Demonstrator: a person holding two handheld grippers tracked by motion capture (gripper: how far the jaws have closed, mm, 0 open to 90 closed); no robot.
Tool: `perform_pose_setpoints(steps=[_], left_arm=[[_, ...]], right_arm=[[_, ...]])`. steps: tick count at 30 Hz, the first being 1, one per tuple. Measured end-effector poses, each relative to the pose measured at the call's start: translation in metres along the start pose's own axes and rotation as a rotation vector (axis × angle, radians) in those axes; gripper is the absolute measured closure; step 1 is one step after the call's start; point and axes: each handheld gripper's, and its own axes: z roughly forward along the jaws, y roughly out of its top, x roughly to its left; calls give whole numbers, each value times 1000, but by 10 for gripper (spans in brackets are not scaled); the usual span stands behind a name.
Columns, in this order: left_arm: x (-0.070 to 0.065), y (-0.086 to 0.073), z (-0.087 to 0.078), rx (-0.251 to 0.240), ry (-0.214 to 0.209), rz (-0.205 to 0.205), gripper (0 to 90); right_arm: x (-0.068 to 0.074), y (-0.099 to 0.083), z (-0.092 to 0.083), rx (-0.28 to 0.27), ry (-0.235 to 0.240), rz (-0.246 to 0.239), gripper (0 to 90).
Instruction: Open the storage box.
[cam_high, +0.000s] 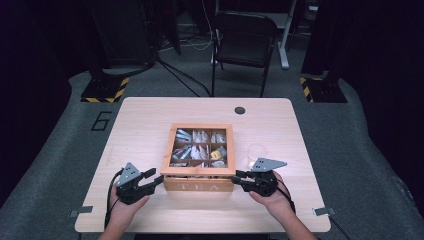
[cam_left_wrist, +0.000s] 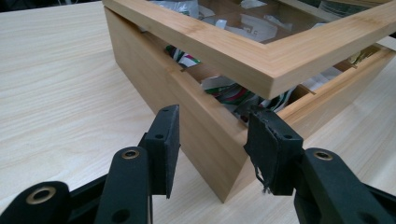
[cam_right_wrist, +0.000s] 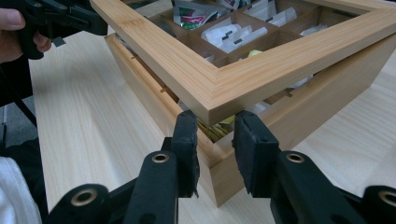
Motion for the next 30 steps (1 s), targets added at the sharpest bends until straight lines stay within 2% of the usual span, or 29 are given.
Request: perform_pose_setpoints(steps=[3, 6, 12, 15, 19, 23, 25, 30], left_arm=[[-3, 2, 2, -16, -1, 1, 546], [-4, 4, 2, -3, -13, 17, 545], [-11, 7, 4, -10, -2, 54, 549], [-11, 8, 5, 6, -18, 50, 561], [-13, 8, 8, 0, -27, 43, 573], [-16, 9, 10, 7, -35, 60, 578], [-17, 9, 10, 15, -29, 70, 578], [-18, 9, 11, 4, -12, 44, 578]], right_arm=[[0, 0, 0, 1, 3, -5, 697], [0, 0, 0, 0, 2, -6, 697], [0, 0, 1, 7, 2, -10, 697], [0, -1, 1, 9, -1, -11, 697], [0, -1, 2, 13, -3, -14, 697], [0, -2, 2, 18, -1, -10, 697], [0, -2, 3, 20, -1, -11, 697], [0, -3, 3, 19, 1, -17, 697]])
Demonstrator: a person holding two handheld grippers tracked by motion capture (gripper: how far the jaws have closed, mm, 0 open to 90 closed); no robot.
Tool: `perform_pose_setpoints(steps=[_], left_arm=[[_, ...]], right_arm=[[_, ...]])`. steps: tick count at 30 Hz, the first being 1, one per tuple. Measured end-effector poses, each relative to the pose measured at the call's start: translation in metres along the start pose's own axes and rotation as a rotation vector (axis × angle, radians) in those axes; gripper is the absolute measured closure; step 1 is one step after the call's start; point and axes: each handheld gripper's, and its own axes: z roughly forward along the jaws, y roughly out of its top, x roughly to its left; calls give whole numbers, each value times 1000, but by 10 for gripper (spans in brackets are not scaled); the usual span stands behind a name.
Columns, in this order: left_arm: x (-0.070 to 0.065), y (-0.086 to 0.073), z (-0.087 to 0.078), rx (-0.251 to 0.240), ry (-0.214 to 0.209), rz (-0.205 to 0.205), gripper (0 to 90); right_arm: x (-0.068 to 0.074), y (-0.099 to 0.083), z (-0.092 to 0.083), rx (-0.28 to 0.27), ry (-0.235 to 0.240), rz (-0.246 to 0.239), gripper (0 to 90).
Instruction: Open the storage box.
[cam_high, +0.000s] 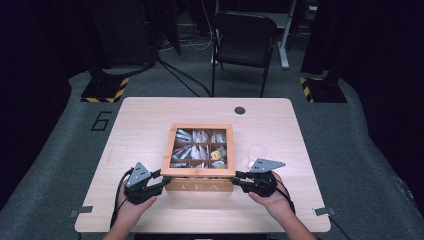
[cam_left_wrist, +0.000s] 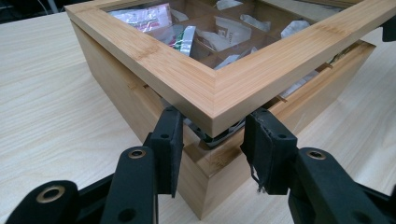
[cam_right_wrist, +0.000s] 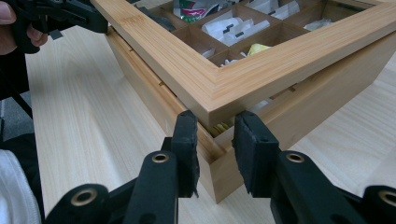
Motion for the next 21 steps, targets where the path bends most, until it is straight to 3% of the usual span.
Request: perform_pose_setpoints(steps=[9, 11, 21], left_arm=[[0, 3, -3, -2, 9, 1, 570], [0, 4, -3, -16, 35, 5, 550], [4, 13, -7, -36, 28, 20, 539]], right_arm=[[0, 1, -2, -20, 2, 20, 681], [0, 2, -2, -27, 0, 21, 662], [-2, 10, -6, -55, -9, 27, 579]])
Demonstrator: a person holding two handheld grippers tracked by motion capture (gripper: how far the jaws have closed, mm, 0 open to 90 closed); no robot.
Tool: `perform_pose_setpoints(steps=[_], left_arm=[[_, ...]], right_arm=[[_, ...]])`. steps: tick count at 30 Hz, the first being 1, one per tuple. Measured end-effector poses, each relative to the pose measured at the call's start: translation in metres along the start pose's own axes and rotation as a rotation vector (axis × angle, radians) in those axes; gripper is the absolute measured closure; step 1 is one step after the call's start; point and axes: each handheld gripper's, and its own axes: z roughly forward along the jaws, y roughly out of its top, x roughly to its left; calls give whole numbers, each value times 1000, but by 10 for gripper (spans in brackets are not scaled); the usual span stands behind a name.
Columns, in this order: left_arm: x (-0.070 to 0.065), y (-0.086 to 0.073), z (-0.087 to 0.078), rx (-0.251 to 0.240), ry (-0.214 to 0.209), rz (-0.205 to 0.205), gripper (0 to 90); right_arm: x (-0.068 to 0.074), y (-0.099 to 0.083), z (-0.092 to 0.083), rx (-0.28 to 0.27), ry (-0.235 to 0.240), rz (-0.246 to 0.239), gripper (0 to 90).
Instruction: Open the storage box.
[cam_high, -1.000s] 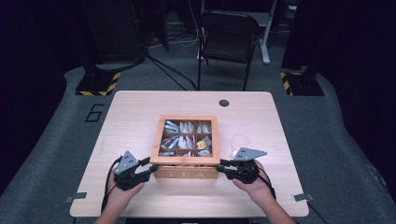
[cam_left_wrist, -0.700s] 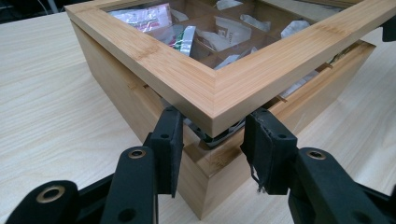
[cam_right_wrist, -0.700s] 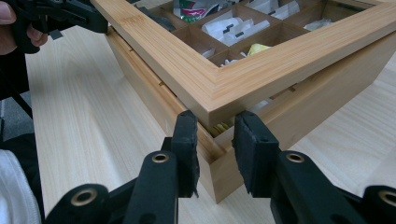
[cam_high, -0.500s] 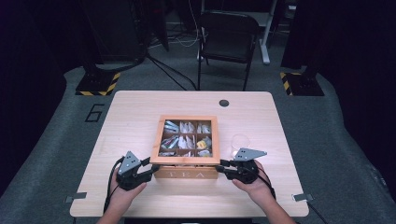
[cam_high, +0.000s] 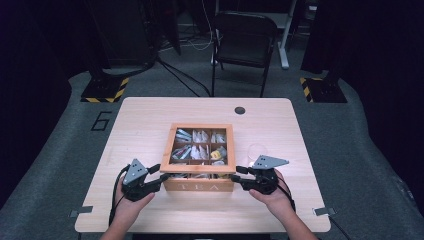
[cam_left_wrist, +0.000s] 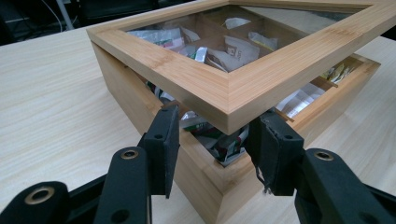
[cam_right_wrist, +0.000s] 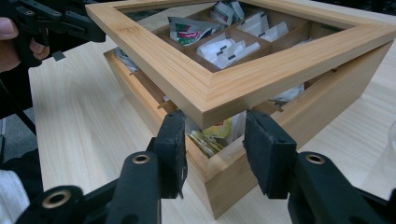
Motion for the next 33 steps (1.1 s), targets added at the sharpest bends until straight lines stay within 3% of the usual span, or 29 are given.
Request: perform_pose_setpoints(steps=[6, 13, 19, 29, 33], left_arm=[[1, 7, -3, -13, -4, 28, 541], [3, 14, -4, -33, -6, 16, 540], [5, 20, -6, -30, -5, 29, 540], [9, 29, -7, -49, -18, 18, 540], [11, 36, -9, -45, -17, 38, 540]], right_arm=[[2, 7, -4, -16, -20, -19, 570], [1, 15, -6, -29, -20, -14, 564], [0, 20, -8, -41, -26, -31, 561], [1, 30, -10, -54, -43, -51, 554], [1, 34, -10, -65, -51, -51, 536]])
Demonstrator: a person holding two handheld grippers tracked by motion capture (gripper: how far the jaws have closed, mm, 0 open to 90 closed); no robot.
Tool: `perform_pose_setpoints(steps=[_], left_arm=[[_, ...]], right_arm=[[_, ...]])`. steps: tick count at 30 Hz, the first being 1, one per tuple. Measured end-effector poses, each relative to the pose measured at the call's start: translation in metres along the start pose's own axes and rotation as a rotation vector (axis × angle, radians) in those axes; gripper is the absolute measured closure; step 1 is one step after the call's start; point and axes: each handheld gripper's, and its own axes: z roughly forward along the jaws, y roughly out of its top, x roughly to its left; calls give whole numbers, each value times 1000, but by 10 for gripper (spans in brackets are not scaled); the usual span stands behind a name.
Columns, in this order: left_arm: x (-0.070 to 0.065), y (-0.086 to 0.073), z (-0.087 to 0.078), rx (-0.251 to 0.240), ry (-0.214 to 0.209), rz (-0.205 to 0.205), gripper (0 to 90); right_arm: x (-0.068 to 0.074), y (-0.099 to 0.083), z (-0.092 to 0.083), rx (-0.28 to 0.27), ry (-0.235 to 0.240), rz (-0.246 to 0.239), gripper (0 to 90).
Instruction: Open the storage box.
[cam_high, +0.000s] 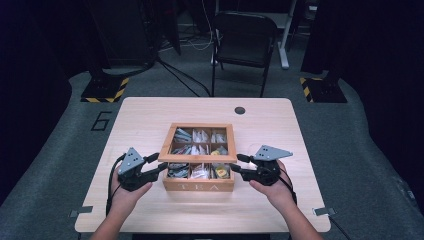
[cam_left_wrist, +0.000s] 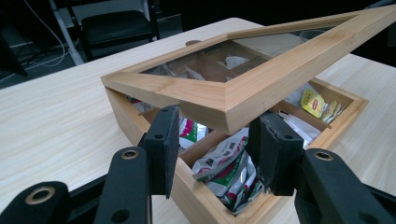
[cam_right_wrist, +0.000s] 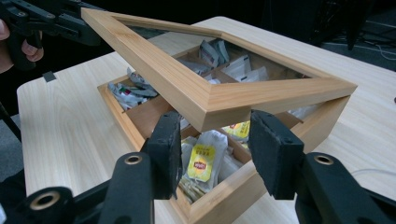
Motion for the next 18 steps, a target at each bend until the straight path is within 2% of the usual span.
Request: perform_pose_setpoints(steps=[6, 11, 13, 14, 18], left_arm=[[4, 7, 0, -7, -9, 3, 539], [6, 11, 1, -7, -15, 1, 531], [7, 12, 2, -5, -18, -7, 524], [8, 13, 2, -11, -16, -13, 521], [10, 16, 4, -14, -13, -20, 518]], right_arm=[[-3, 8, 0, -10, -5, -8, 526], [-5, 13, 1, -5, -4, 8, 499], [-6, 14, 2, 0, 0, 7, 486], [-6, 15, 3, 5, -1, 21, 480], [-9, 20, 4, 2, 1, 15, 467]])
